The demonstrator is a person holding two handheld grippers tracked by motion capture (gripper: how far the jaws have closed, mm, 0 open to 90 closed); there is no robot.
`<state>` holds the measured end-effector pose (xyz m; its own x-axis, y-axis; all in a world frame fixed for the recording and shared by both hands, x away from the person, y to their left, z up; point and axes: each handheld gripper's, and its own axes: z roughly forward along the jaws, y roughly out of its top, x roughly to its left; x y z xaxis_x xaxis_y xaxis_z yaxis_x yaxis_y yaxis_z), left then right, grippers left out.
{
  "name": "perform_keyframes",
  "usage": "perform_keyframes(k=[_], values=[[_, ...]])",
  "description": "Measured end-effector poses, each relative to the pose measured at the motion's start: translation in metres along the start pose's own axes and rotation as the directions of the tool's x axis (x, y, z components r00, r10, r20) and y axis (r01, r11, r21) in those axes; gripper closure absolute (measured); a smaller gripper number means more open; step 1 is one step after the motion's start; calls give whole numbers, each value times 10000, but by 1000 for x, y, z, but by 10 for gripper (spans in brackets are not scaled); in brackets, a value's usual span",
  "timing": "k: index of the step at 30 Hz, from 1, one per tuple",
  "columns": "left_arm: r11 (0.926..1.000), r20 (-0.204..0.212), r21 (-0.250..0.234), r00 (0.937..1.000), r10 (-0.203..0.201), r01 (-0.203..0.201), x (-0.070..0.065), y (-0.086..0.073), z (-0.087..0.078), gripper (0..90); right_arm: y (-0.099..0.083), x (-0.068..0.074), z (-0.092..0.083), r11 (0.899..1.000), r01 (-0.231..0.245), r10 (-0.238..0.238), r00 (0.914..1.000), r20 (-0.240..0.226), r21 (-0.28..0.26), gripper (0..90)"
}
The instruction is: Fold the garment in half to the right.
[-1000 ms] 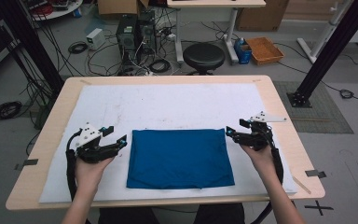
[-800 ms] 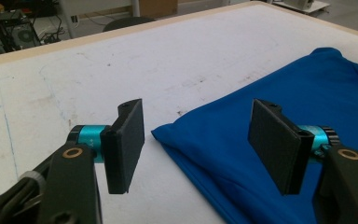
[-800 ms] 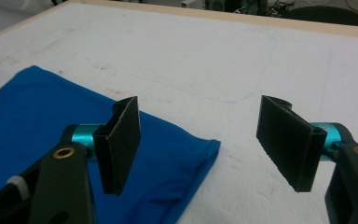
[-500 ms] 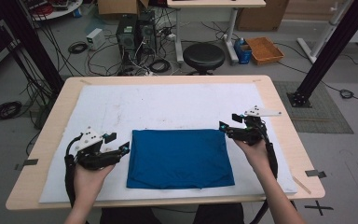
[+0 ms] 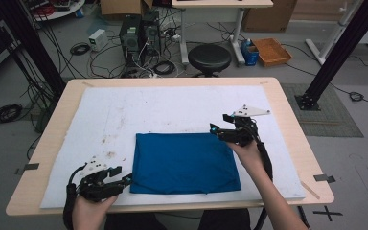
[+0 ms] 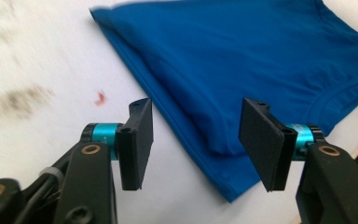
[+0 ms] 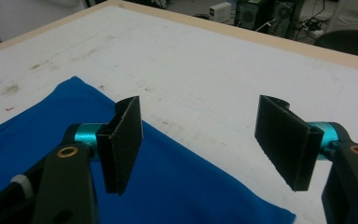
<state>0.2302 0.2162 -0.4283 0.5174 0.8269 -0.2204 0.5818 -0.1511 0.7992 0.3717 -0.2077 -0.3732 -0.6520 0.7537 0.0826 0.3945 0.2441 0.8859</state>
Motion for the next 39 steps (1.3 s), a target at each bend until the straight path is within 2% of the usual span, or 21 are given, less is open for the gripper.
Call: perform_keyframes(k=[3,6,8,11,15,17,21,24,28,31,34,37,39], values=[[9998,-73,14,9997,-217,217,-3,-6,7,494,4,9,6,9998,168,-168,9998,-99,67,323],[9998,-460,-7,9987,-213,213,-8,-11,15,526,7,17,12,9990,429,-426,9988,-225,136,325],[9994,-634,85,9974,-344,350,-10,-12,19,540,7,22,17,9980,562,-554,9980,-292,274,329],[9985,-765,158,9957,-513,527,-12,-14,24,550,7,27,23,9969,648,-632,9973,-362,442,329],[9982,-973,269,9940,-499,528,-16,-14,29,582,9,34,30,9965,712,-694,9967,-418,431,329],[9979,-1008,222,9932,-584,609,-17,-15,29,583,11,38,34,9960,764,-742,9961,-473,457,329],[9946,-765,-422,9922,-980,950,-14,-15,21,577,17,47,41,9943,961,-934,9939,-585,462,329],[9933,-654,-440,9918,-1094,1066,-12,-15,20,550,21,55,45,9932,1038,-1004,9929,-633,522,329],[9946,-625,-131,9927,-1033,1026,-16,-18,26,530,26,64,53,9911,1203,-1160,9905,-740,567,329],[9968,-836,21,9934,-789,793,-19,-19,28,531,28,72,60,9894,1324,-1273,9884,-832,589,336],[9965,-997,-52,9915,-831,830,-18,-19,28,597,29,79,71,9871,1455,-1381,9848,-1050,667,384],[9960,-1041,-95,9906,-889,884,-15,-20,27,668,29,85,84,9885,1313,-1212,9845,-1266,745,432],[9965,-1108,-110,9904,-830,823,-15,-21,27,690,29,91,97,9889,1180,-1063,9865,-1248,899,474]])
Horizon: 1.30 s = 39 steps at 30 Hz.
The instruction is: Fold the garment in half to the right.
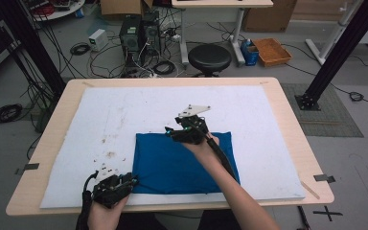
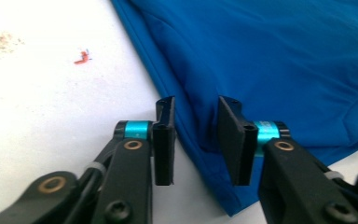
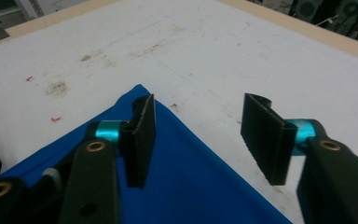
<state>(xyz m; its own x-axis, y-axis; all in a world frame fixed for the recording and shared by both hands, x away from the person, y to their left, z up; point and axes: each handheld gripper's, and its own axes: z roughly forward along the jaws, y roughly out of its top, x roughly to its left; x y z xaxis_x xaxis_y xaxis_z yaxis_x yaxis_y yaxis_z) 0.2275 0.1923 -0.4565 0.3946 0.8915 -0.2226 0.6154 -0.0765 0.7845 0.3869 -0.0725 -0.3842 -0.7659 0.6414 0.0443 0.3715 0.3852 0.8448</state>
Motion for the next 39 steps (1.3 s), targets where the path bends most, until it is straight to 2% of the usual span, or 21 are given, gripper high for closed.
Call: perform_keyframes(k=[2,4,6,13,18,22,26,29,31,35,39], values=[[10000,-7,8,10000,11,-11,0,0,0,696,3,4,14,9997,71,-69,9999,-81,231,492],[10000,105,17,9999,1,-1,-2,0,0,746,6,9,28,9987,190,-186,9998,-90,474,522],[9999,77,8,9999,116,-116,-4,0,1,751,10,14,41,9976,222,-212,9996,-162,653,541],[10000,232,-23,9997,1,-1,-2,-1,1,749,22,36,86,9901,439,-387,9984,-416,1336,594],[10000,330,-52,9995,21,-19,-1,-2,1,743,27,52,116,9774,597,-589,9982,-97,2030,623],[10000,381,-58,9993,-25,28,0,-2,1,742,27,57,133,9697,607,-651,9978,112,2367,644],[10000,412,-56,9991,-51,54,0,-2,1,744,24,57,144,9611,567,-628,9979,141,2703,692],[9999,441,-28,9990,-96,97,2,-1,1,755,22,57,146,9613,600,-585,9982,-134,2690,818],[9999,506,-10,9987,-115,115,2,-1,1,766,23,58,145,9589,861,-874,9961,-72,2702,866],[9999,585,-2,9982,-132,132,1,-1,1,811,25,58,140,9629,801,-811,9967,-68,2576,876],[9998,685,-121,9975,-147,155,0,1,-2,839,31,56,128,9723,885,-859,9961,-217,2163,876]])
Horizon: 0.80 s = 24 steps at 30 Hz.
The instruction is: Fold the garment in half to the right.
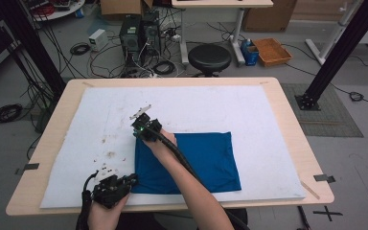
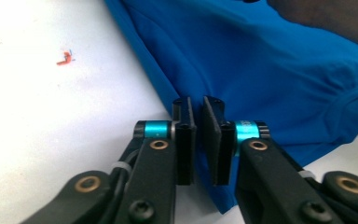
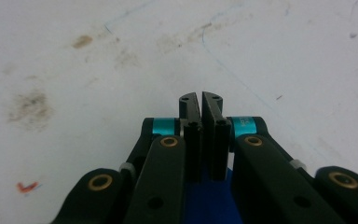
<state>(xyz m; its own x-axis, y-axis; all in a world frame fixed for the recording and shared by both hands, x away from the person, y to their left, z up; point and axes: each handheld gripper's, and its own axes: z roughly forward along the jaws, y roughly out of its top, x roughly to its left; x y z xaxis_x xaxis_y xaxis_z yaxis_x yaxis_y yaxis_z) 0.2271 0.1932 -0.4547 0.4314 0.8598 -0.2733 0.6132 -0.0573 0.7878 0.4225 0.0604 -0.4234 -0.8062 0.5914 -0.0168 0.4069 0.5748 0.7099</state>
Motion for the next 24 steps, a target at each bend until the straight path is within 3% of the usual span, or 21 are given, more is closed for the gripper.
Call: perform_keyframes(k=[7,12,17,24], values=[[9972,387,-404,9972,641,-626,-20,13,-14,855,2,-18,-43,9951,-504,425,9949,-920,-856,875],[9937,1064,-609,9893,1001,-940,-45,29,-11,856,-3,-37,-83,9899,-487,340,9933,-1106,-1333,874],[9898,1928,-724,9719,1348,-1229,-76,45,5,856,-17,-65,-116,9832,-938,699,9859,-1519,-1566,875],[9871,2724,-563,9489,1595,-1498,-112,59,38,856,-51,-109,-154,9726,-1570,1289,9779,-1643,-1713,875]])
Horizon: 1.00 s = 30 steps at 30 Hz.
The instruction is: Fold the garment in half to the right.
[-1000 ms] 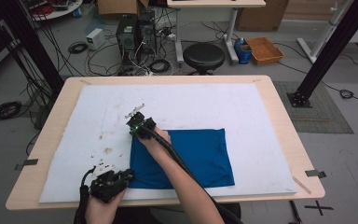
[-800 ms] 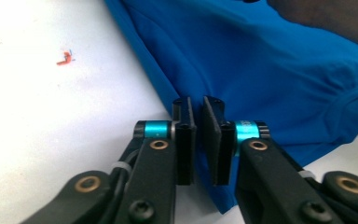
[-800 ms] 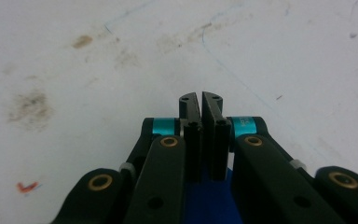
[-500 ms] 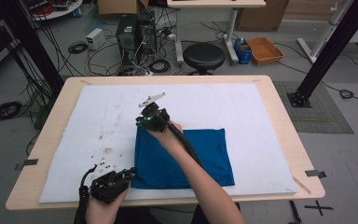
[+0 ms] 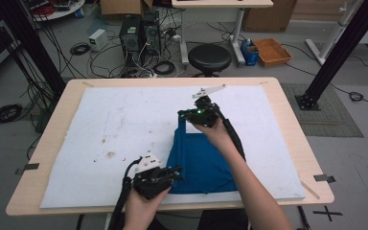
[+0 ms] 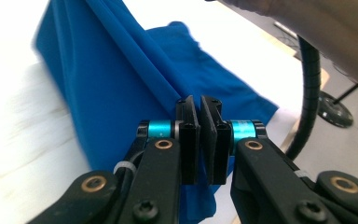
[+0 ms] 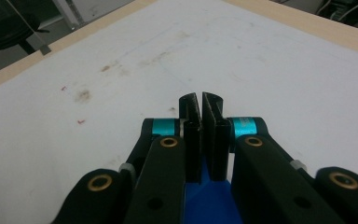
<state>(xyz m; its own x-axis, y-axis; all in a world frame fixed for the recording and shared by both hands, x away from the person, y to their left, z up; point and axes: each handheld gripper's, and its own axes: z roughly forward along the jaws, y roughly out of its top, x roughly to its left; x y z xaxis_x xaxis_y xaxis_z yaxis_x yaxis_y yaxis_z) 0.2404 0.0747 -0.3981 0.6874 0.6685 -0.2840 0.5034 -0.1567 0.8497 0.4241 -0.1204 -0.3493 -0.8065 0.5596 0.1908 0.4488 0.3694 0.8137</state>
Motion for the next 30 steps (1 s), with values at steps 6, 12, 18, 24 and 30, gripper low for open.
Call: perform_keyframes(k=[6,12,18,24,30], values=[[9996,503,269,9987,47,-60,-14,9,33,856,-19,-27,-24,9994,-351,351,9994,56,-10,874],[9983,727,562,9973,126,-167,-28,14,70,856,-43,-51,-44,9988,-479,474,9973,557,76,873],[9973,1038,711,9945,129,-204,-42,11,95,856,-67,-73,-57,9967,-574,504,9918,1173,571,873],[9965,1280,792,9916,180,-283,-53,12,112,857,-80,-83,-66,9946,-713,609,9894,1315,760,873],[9967,1487,774,9888,141,-259,-56,12,125,834,-81,-83,-67,9931,-699,537,9850,1643,942,850]])
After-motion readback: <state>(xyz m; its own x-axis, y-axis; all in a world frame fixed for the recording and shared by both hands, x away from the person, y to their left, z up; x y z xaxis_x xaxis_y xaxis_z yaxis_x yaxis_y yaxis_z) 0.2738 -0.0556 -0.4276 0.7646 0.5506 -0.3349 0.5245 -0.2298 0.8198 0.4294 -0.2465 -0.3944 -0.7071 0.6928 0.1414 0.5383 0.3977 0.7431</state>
